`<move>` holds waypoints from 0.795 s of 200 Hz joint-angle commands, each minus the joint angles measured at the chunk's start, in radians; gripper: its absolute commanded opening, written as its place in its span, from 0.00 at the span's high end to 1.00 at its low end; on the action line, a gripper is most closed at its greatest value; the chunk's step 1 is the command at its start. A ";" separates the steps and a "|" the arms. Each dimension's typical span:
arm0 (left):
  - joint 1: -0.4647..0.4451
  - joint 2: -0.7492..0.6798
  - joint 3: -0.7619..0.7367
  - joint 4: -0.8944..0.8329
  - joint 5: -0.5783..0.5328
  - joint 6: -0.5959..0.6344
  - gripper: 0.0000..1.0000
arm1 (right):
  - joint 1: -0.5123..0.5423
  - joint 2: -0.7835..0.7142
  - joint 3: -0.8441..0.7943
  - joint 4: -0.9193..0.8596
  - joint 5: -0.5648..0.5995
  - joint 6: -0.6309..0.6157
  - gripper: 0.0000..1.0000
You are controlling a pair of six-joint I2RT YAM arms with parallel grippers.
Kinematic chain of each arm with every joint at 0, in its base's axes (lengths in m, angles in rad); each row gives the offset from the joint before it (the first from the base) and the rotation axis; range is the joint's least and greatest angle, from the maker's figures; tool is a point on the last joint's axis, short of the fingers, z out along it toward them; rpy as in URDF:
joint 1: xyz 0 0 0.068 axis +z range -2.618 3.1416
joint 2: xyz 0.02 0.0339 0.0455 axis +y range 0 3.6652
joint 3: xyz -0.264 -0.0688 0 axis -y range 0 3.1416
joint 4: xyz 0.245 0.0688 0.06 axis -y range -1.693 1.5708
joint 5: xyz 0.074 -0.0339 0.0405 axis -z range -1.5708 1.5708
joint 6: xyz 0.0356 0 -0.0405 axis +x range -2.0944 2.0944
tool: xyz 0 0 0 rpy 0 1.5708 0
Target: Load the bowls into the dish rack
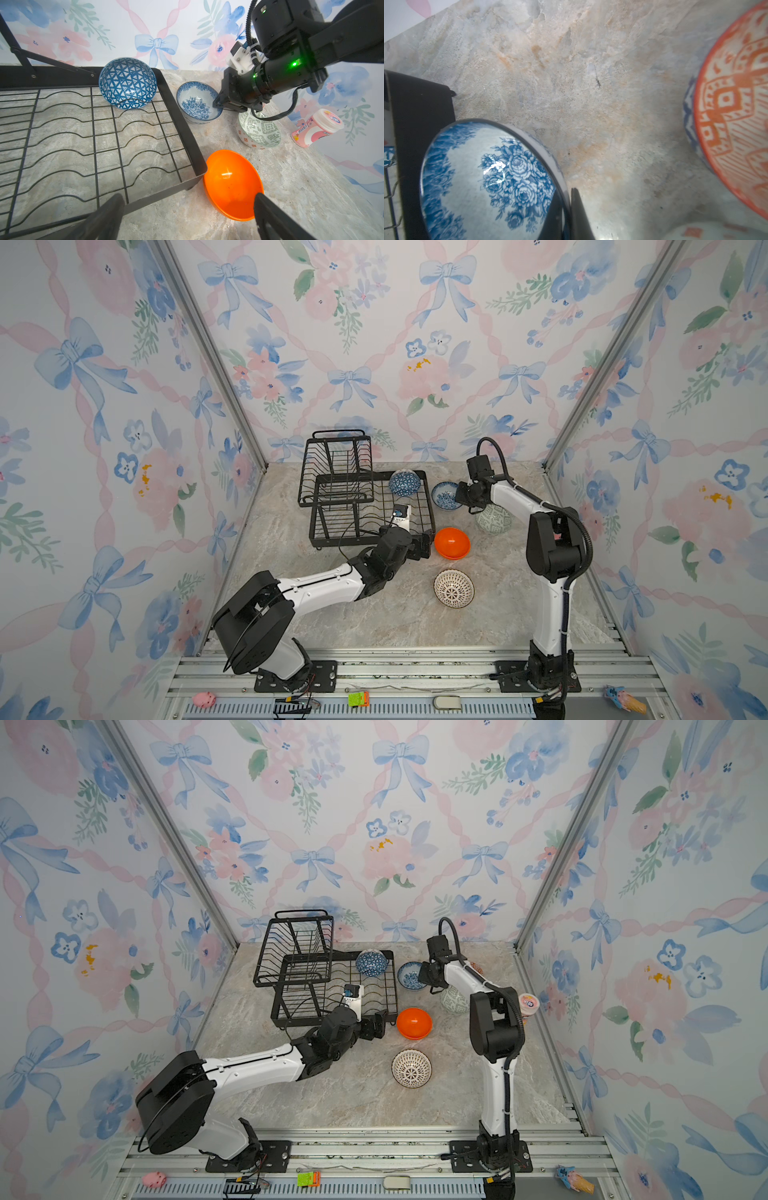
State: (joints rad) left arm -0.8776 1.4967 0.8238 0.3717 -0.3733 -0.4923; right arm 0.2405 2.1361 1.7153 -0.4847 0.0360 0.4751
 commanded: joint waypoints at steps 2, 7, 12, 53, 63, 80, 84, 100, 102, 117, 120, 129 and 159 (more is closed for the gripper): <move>-0.004 -0.022 0.043 -0.032 -0.008 -0.015 0.02 | 0.016 -0.113 -0.023 0.007 0.031 0.002 0.98; -0.004 -0.021 0.054 -0.043 -0.010 -0.014 0.02 | 0.016 -0.127 -0.033 0.011 0.034 0.003 0.99; -0.004 -0.021 0.066 -0.052 -0.009 -0.016 0.02 | 0.017 -0.142 -0.045 0.015 0.037 0.003 0.99; 0.007 -0.003 0.147 -0.103 0.022 -0.097 0.02 | 0.057 -0.302 -0.165 0.075 0.085 -0.007 1.00; 0.017 0.001 0.165 -0.115 0.039 -0.136 0.02 | 0.069 -0.336 -0.184 0.085 0.101 -0.010 1.00; 0.035 0.016 0.200 -0.125 0.085 -0.193 0.02 | 0.091 -0.391 -0.220 0.105 0.115 -0.010 1.00; 0.039 0.022 0.211 -0.129 0.092 -0.205 0.02 | 0.096 -0.403 -0.226 0.109 0.117 -0.009 1.00; 0.052 0.041 0.257 -0.142 0.116 -0.252 0.02 | 0.118 -0.453 -0.252 0.124 0.133 -0.010 1.00; 0.053 0.043 0.265 -0.143 0.119 -0.258 0.02 | 0.121 -0.459 -0.254 0.126 0.136 -0.011 1.00; 0.074 0.066 0.298 -0.154 0.141 -0.329 0.04 | 0.148 -0.505 -0.275 0.141 0.164 -0.020 1.00; 0.079 0.071 0.304 -0.155 0.146 -0.350 0.05 | 0.154 -0.514 -0.280 0.144 0.169 -0.020 1.00; 0.099 0.083 0.319 -0.155 0.173 -0.411 0.07 | 0.172 -0.544 -0.300 0.165 0.193 -0.026 1.00; 0.108 0.134 0.415 -0.196 0.194 -0.441 0.14 | 0.213 -0.613 -0.351 0.215 0.242 -0.036 1.00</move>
State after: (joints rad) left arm -0.7734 1.5890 1.1572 0.2298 -0.2150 -0.8562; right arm 0.4225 1.6012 1.3933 -0.3702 0.2089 0.4561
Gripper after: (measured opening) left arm 0.870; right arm 0.086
